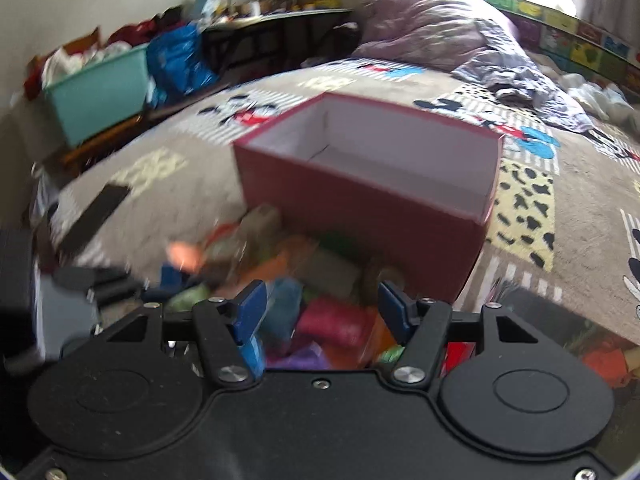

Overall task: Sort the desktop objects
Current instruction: 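Grasp the light green packet with the left gripper while the right gripper grasps the blue packet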

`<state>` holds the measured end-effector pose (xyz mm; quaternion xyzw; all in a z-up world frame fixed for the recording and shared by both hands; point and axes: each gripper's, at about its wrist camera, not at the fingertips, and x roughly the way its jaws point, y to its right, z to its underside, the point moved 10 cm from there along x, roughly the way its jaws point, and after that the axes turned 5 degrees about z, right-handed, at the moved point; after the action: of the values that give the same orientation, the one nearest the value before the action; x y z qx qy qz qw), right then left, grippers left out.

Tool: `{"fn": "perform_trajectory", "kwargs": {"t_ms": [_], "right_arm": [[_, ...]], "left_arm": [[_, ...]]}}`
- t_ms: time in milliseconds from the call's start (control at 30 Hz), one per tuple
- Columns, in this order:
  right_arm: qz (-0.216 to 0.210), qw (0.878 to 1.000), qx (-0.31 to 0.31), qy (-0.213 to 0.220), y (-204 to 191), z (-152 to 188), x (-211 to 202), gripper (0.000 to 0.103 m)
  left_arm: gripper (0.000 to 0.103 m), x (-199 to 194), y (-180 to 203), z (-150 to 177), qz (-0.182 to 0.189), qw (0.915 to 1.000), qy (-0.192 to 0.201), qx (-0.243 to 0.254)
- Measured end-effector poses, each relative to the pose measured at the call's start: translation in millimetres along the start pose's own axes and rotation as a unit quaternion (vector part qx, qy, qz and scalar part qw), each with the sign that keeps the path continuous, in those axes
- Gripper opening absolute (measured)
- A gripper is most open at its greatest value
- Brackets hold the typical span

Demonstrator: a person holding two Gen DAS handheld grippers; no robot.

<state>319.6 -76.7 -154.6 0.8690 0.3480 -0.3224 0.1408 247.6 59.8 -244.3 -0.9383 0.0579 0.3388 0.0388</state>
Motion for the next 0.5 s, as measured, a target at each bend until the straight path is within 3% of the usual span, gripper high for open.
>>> {"fn": "perform_trajectory", "kwargs": {"t_ms": [233, 500], "right_arm": [[-0.021, 0.996, -0.081, 0.001, -29, 41, -9, 0.062], [0.006, 0.976, -0.219, 0.006, -56, 76, -8, 0.061]], "left_arm": [[0.038, -6, -1, 2, -0.009, 1.0, -0.001, -0.001], [0.038, -22, -8, -4, -0.014, 0.9995, 0.006, -0.026]]}}
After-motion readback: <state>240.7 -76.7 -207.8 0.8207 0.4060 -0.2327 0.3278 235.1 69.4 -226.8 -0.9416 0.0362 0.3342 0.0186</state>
